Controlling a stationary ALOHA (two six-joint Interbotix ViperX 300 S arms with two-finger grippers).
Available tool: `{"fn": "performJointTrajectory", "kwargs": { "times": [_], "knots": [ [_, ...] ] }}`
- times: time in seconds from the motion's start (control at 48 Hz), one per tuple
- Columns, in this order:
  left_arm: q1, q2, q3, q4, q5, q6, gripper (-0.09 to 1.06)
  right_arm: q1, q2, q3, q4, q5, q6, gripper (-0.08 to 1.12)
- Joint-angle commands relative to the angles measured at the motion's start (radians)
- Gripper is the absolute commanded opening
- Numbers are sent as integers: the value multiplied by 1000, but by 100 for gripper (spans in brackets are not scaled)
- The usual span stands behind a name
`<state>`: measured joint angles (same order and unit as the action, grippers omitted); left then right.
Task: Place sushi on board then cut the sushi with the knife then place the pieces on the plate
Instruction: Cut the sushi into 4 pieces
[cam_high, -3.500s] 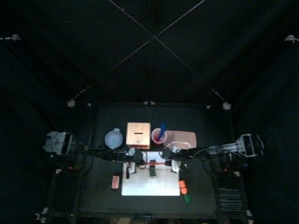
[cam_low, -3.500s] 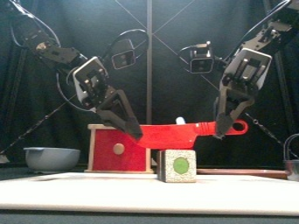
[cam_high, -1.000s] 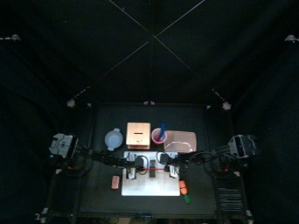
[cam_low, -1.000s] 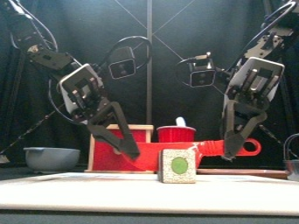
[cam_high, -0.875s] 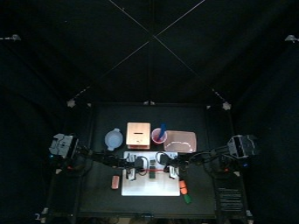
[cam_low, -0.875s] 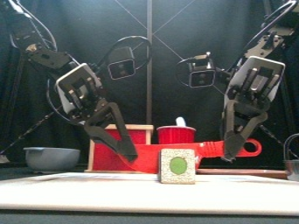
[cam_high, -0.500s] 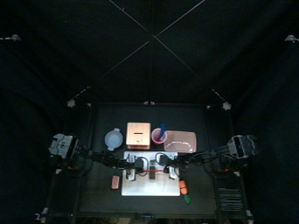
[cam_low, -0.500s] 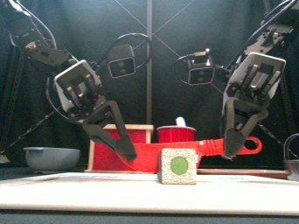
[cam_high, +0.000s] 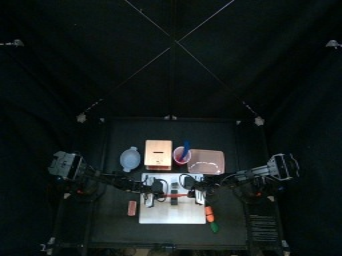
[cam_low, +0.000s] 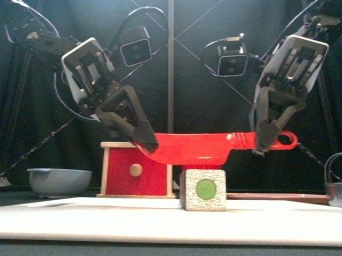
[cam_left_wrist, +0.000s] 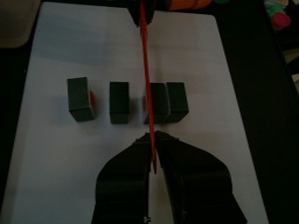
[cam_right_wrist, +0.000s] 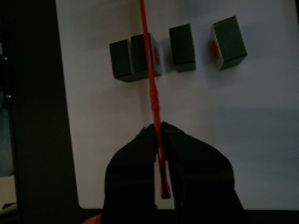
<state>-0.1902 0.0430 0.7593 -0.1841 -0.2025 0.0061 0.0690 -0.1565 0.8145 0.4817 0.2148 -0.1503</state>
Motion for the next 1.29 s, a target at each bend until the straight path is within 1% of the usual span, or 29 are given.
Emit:
{"fn": "performJointTrajectory", "kwargs": {
  "times": [0.021,0.104,0.208,0.292,0.396,0.625,0.708,1.292],
  "knots": [
    [-25,-34,-17,6,-20,-2,51,0,-40,-25,11,-8,5,35],
    [-43,-29,-21,5,-23,-5,51,12,-40,-23,20,-8,5,35],
    [-57,-25,-21,2,-26,-6,51,23,-38,-21,31,-8,5,35],
    [-61,-18,-20,-5,-26,-6,51,28,-38,-17,37,-8,5,35],
    [-60,-8,-23,-14,-26,-6,51,29,-35,-11,46,-8,5,35],
    [-60,29,-28,-14,-26,-6,51,35,-17,-2,57,-12,2,35],
    [-54,40,-31,-14,-26,-8,51,35,-14,-2,57,-15,2,35],
    [-51,52,-34,-14,-26,-8,51,44,20,-3,58,-25,5,35]
  ]
}}
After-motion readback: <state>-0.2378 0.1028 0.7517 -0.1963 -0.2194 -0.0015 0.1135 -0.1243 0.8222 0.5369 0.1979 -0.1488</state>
